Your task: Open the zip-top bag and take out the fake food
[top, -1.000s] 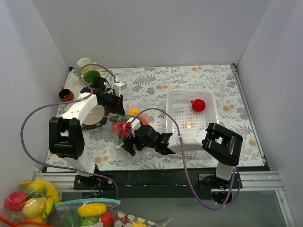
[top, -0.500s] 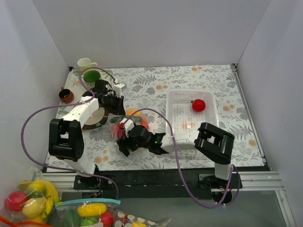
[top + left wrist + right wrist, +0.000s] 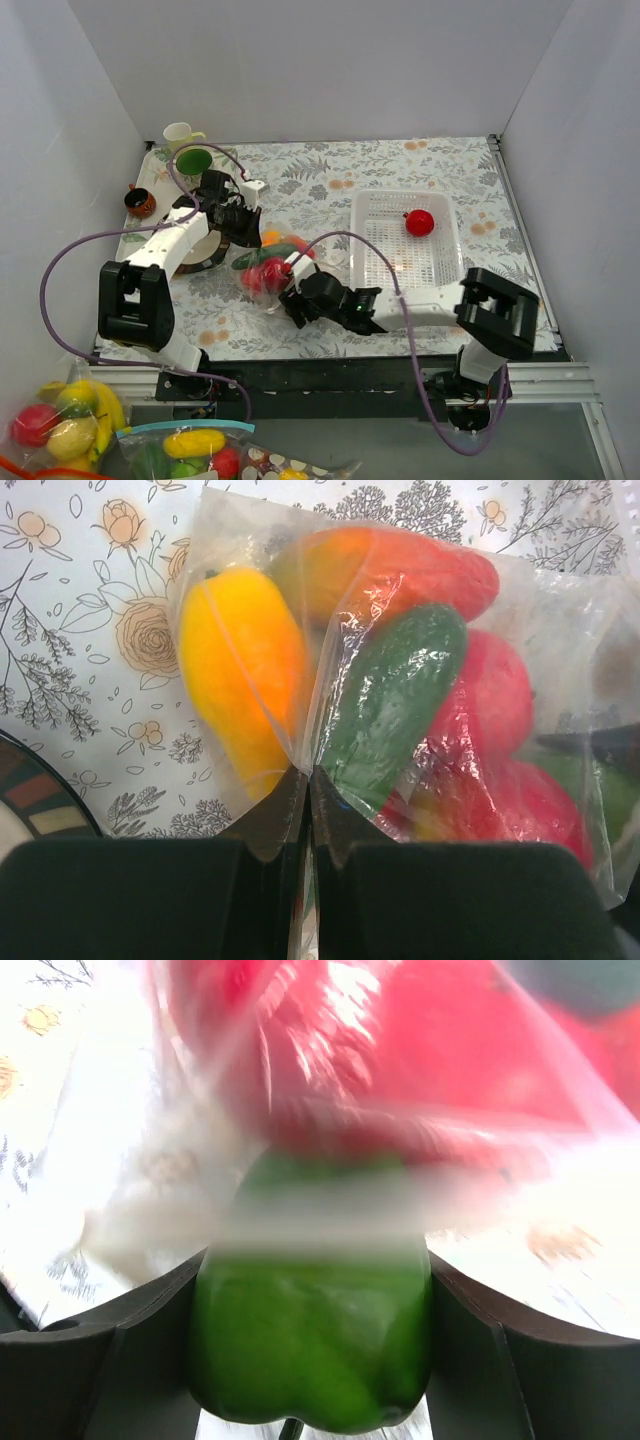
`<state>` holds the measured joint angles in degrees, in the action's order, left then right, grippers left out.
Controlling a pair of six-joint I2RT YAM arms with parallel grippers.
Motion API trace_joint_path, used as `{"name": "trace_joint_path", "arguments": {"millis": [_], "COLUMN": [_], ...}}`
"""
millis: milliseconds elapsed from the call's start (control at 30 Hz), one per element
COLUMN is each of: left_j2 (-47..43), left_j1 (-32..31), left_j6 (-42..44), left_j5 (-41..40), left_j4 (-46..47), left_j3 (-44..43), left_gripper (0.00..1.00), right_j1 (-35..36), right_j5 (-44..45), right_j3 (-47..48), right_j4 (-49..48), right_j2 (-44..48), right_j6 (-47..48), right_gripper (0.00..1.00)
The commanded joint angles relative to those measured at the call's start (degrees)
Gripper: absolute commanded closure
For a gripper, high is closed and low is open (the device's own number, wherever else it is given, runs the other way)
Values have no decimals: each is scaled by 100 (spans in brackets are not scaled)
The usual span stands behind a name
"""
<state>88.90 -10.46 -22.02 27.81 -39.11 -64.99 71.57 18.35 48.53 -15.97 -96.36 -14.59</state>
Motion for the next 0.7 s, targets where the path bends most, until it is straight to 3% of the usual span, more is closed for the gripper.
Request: {"name": "trace_joint_path", "arguments": {"millis": [0, 167, 300, 400, 433, 533, 600, 633, 667], "left_j2": [127, 294, 338, 312, 321, 312, 329, 347, 347], "left_j1": [-26, -26, -35, -26, -26, -26, -26, -35, -35], "left_j6": [31, 22, -4, -39, -48, -48, -39, -30, -30], "left_j5": [-250, -338, -154, -83, -74, -48, -30, -22, -22], "left_j4": [-53, -17, -123, -193, -211, -246, -255, -272, -281], "left_j3": [-364, -515, -550, -567, -585, -602, -611, -611, -629], "left_gripper": [100, 100, 100, 100, 100, 100, 100, 100, 100], "right_j1": [-29, -82, -485, -1512, -2063, -2838, -3043, -3157, -3193], "right_j5": [510, 1090, 2365, 2051, 1902, 1603, 1488, 1418, 1339], "right_j3": [-256, -283, -589, -1029, -1117, -1259, -1172, -1136, -1083], "right_j4": [13, 769, 1210, 1254, 1280, 1447, 1588, 1588, 1588], "right_j2": [1416, 2541, 3245, 3667, 3677, 3371, 3159, 2975, 2913], "right_j6": [175, 369, 186, -34, -96, -228, -290, -281, -255], "right_gripper": [61, 64, 67, 69, 70, 70, 58, 40, 30]}}
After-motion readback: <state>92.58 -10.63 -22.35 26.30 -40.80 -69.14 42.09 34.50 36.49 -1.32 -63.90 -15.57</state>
